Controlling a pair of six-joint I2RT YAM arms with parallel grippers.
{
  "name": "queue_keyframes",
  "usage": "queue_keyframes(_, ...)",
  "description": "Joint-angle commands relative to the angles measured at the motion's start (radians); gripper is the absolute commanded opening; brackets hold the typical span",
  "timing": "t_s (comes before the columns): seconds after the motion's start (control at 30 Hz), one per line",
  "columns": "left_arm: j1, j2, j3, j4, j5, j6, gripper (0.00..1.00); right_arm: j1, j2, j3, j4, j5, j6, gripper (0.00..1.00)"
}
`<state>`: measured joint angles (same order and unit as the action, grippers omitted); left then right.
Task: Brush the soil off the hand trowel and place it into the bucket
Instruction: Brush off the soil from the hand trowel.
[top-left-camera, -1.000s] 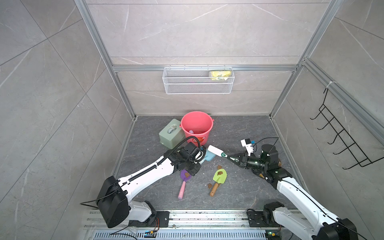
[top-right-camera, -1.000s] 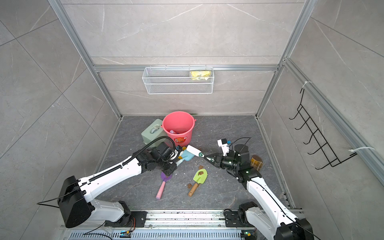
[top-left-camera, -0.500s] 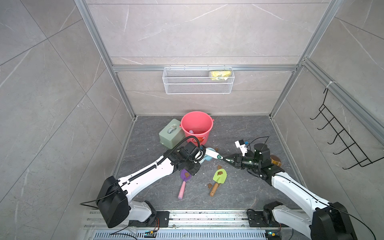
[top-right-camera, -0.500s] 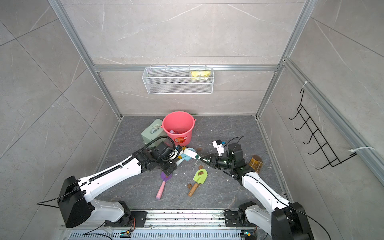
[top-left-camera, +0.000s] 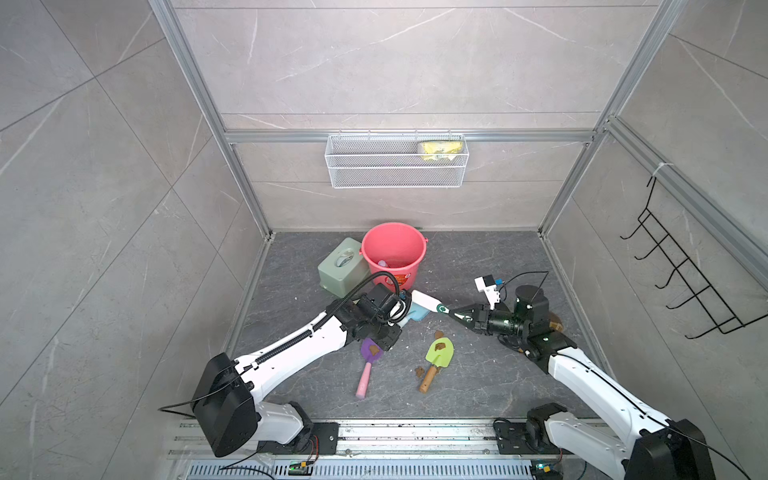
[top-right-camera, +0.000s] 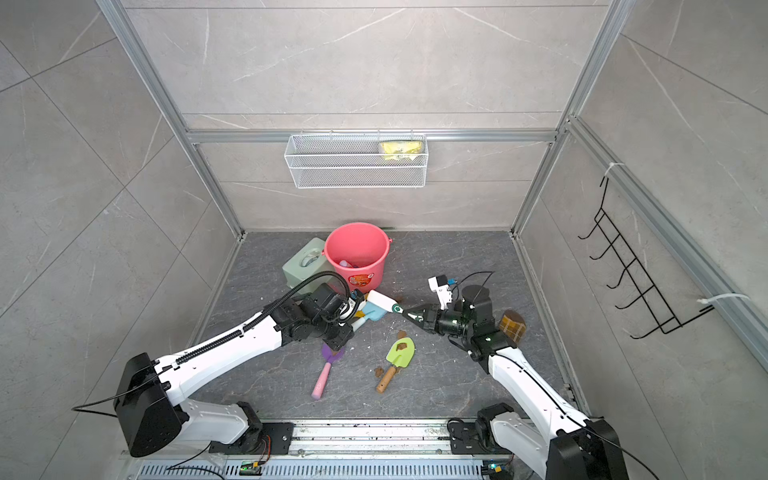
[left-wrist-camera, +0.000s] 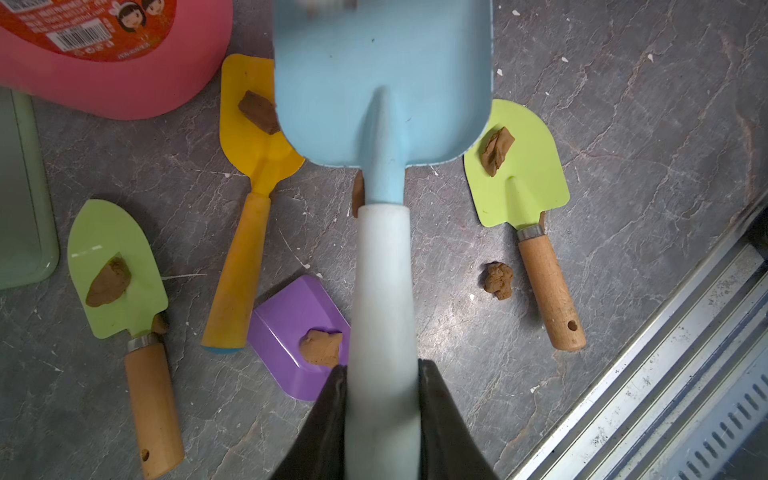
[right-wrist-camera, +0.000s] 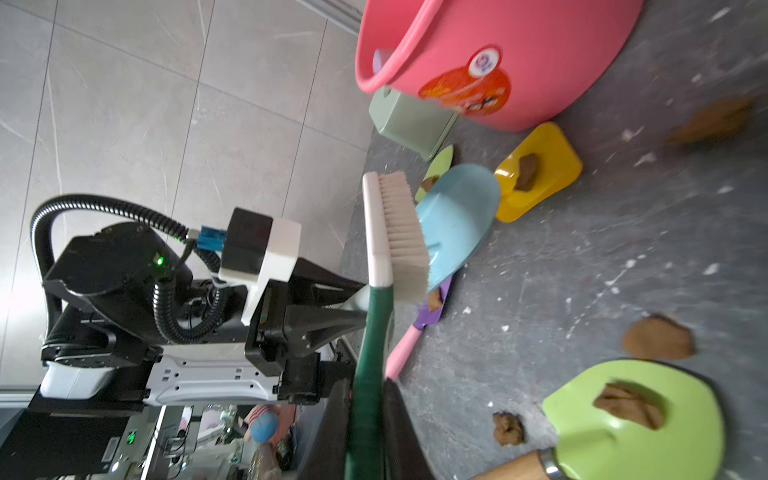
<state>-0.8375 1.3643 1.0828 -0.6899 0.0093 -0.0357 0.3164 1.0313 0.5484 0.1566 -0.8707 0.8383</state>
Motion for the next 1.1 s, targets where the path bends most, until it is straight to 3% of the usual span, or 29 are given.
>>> queue_keyframes(0.0,0.002,-0.031,0.035,0.028,0.008,-0.011,0.00,0.045,0.027,-0.036,0.099,0.030,0.052,0.00)
queue_keyframes(0.17,0.001,-0.033,0.034,0.026,0.008,-0.011,0.00,0.015,0.067,0.002,0.016,0.052,-0.037,0.00)
queue_keyframes(0.5,0.002,-0.046,0.029,0.027,0.002,-0.018,0.00,-0.208,0.066,0.061,-0.016,-0.049,-0.070,0.00)
queue_keyframes(0.67,0.020,-0.050,0.034,0.013,0.003,-0.040,0.00,-0.205,-0.058,0.133,-0.297,0.053,-0.267,0.00)
queue_keyframes(0.83,0.131,-0.054,0.061,-0.047,0.119,-0.100,0.00,-0.107,-0.202,0.191,-0.563,0.320,-0.473,0.00)
queue_keyframes(0.93,0.233,-0.066,0.065,-0.101,0.297,-0.156,0.00,0.043,-0.260,0.209,-0.642,0.546,-0.556,0.00)
queue_keyframes(1.07,0.296,-0.093,0.066,-0.192,0.438,-0.194,0.00,0.231,-0.264,0.201,-0.647,0.731,-0.613,0.00)
